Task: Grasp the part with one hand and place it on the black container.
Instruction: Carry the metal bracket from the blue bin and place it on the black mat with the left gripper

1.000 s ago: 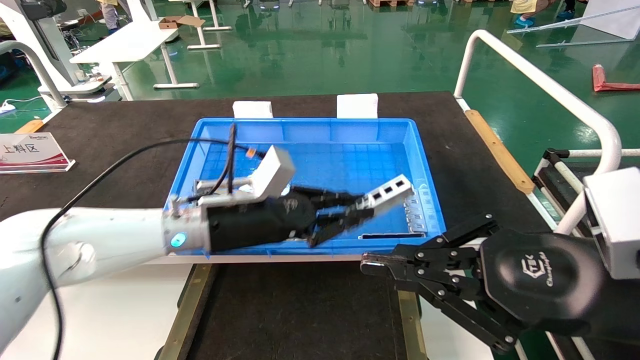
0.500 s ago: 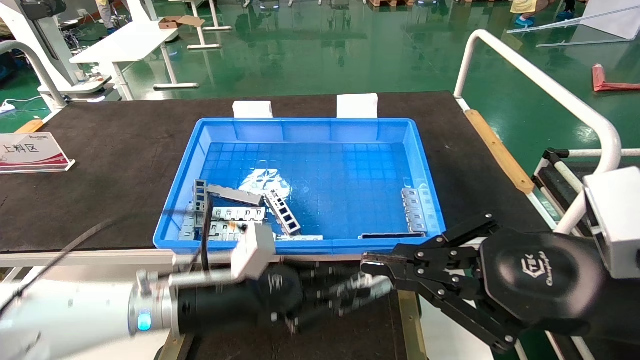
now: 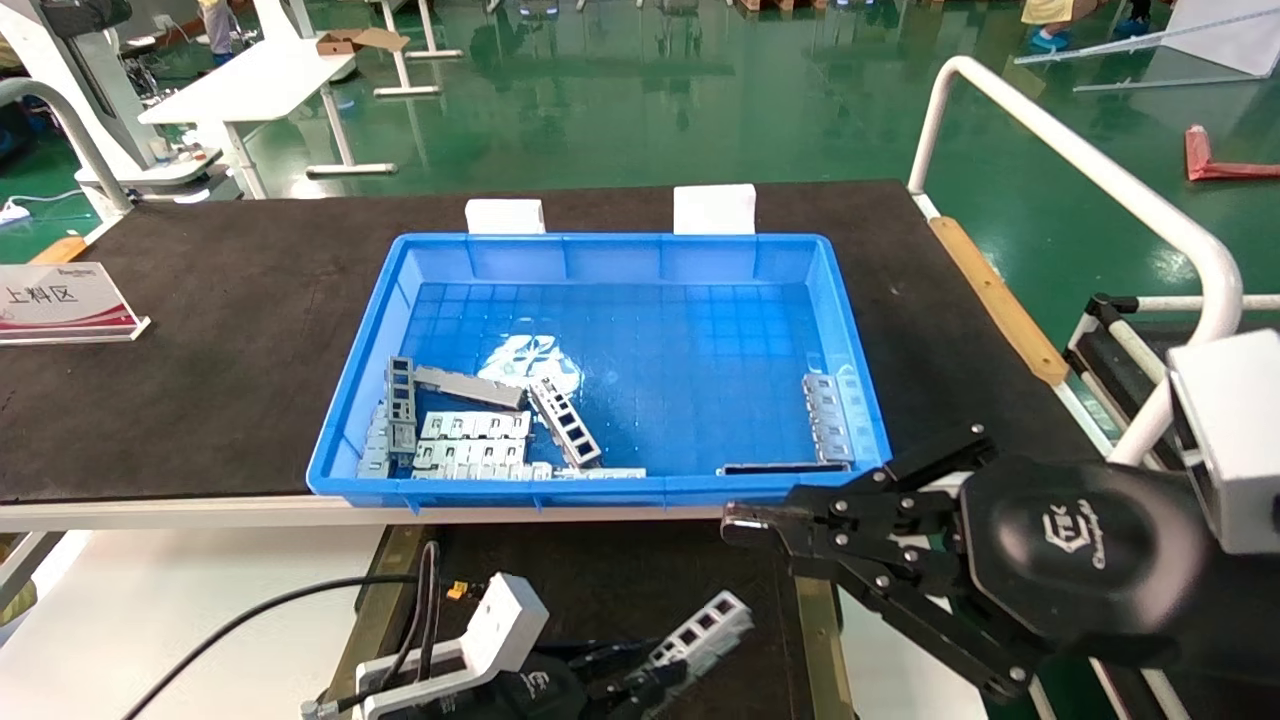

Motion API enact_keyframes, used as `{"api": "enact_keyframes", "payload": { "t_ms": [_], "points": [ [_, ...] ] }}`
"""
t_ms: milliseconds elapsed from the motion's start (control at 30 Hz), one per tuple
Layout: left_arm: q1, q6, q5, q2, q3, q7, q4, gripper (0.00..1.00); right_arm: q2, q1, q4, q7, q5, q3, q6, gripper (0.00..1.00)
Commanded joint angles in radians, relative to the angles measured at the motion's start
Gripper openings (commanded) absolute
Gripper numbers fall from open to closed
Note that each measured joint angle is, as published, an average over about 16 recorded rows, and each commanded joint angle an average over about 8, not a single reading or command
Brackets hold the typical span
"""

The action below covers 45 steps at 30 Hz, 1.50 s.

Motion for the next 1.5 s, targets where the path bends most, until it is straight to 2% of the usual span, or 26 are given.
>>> {"api": "enact_keyframes", "payload": {
  "t_ms": [33, 200, 433, 833, 1200, 1500],
  "points": [
    [0.033, -0.062, -0.001, 0.000, 0.006, -0.016, -0.017, 0.00, 0.000, 0.000, 0.000, 0.000, 0.000, 0.000, 0.000, 0.00],
    [0.076, -0.159, -0.018, 0.035, 0.003, -0.034, 0.003, 0.00, 0.000, 0.000, 0.000, 0.000, 0.000, 0.000, 0.000, 0.00],
    [0.114, -0.282, -0.056, 0.127, -0.028, -0.046, 0.088, 0.00, 0.000, 0.000, 0.000, 0.000, 0.000, 0.000, 0.000, 0.00],
    [0.147, -0.456, -0.086, 0.326, -0.145, 0.017, 0.215, 0.00, 0.000, 0.000, 0.000, 0.000, 0.000, -0.001, 0.000, 0.00],
    [0.142, -0.520, -0.094, 0.478, -0.274, 0.084, 0.337, 0.00, 0.000, 0.000, 0.000, 0.000, 0.001, -0.001, 0.000, 0.00],
    [0.138, -0.543, -0.134, 0.505, -0.298, 0.088, 0.370, 0.00, 0.000, 0.000, 0.000, -0.001, 0.001, -0.001, 0.000, 0.00]
  ]
}}
